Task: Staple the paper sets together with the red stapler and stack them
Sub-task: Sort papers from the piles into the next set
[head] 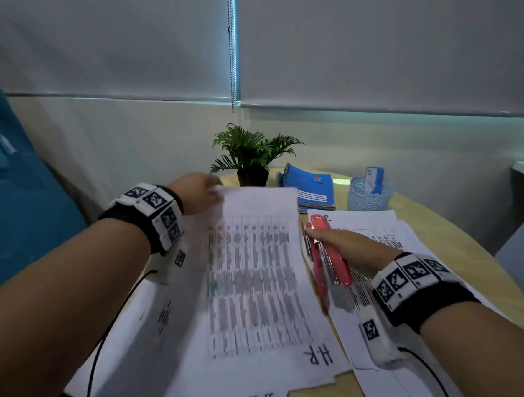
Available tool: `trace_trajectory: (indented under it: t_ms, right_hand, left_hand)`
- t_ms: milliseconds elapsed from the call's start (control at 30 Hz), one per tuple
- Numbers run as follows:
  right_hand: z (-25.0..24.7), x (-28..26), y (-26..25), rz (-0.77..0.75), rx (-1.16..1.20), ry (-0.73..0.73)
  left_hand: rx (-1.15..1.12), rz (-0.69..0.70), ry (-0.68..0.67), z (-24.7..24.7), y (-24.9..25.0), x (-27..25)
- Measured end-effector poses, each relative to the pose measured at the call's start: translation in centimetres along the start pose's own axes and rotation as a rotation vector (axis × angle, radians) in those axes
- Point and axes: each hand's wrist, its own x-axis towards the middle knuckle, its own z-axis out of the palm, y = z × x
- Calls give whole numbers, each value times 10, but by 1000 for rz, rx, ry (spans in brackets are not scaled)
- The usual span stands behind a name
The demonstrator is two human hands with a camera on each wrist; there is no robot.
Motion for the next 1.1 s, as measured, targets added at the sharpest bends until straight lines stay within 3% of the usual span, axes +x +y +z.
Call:
trace_trajectory:
  t_ms: [233,333,433,600,667,767,933,1100]
  right_hand:
    - [12,-24,-18,-260,288,34]
    - [1,-40,-32,-348,431,70]
    - [-20,-54,-45,-328,455,105]
    - [-53,-78,-55,-230,308,118]
    - [-63,-84,-49,-147,238,86]
    - [-70,-80,-25,-8,129,149]
    - [-63,-68,2,119,-515,256]
    - [-27,-57,6,124,-728,37]
  left_hand:
    - [-346,198,366,-69,54,-33]
    - [-375,179,455,-82,62,-39]
    - [-420,119,461,-86,65,-43]
    - [-402,38,269,-76,66,-39]
    - [-262,33,142,-61,68,-39]
    - [-36,83,-26,-23,69,-41]
    - [136,114,-295,48,73,-34]
    - [182,135,-347,76,76,-24]
